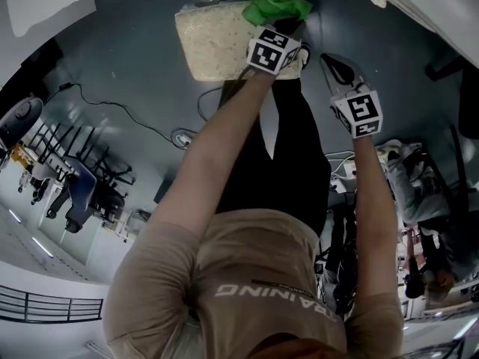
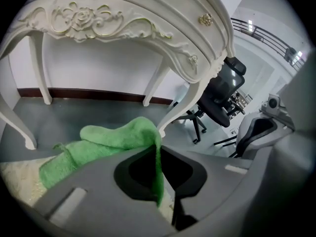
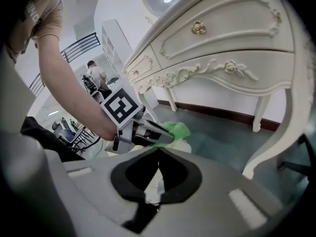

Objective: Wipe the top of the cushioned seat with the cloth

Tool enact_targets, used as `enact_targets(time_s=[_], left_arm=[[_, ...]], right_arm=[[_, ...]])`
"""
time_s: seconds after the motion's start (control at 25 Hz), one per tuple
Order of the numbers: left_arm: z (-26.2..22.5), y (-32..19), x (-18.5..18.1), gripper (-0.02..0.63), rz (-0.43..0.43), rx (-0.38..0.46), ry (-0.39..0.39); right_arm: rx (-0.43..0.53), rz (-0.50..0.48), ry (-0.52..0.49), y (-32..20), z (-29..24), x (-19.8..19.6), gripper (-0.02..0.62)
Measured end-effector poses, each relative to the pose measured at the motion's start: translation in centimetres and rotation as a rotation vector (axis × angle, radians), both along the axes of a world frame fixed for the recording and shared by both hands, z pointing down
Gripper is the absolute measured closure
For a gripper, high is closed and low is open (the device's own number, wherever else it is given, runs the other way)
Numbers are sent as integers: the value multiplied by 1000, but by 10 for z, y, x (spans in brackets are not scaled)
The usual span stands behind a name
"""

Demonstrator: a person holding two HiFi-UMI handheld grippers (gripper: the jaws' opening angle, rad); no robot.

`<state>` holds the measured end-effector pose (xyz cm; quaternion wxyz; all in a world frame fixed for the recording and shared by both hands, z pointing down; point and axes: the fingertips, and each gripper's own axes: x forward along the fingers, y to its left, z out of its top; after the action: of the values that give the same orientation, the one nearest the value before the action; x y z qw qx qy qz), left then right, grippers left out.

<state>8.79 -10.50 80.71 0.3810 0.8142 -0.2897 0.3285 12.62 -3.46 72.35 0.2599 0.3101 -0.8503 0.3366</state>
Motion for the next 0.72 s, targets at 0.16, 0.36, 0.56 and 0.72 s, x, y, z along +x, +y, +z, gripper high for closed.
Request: enact_targets(time_s=[0.16,0.36,0.56,0.72], left_arm=[[-1,4,26,581,39,-55,57],[-21,19,64,581,94,-93,220],[-58,33,60,581,97,-50,305],[-94,52,24,581,147,-3,324]], right_arm=[[-37,67,17,12,11,33,600],[-44,108,21,24,12,46,600],[-83,177,-41,27,11,27,600],[-65,143,-50,27,-8,-10,600]])
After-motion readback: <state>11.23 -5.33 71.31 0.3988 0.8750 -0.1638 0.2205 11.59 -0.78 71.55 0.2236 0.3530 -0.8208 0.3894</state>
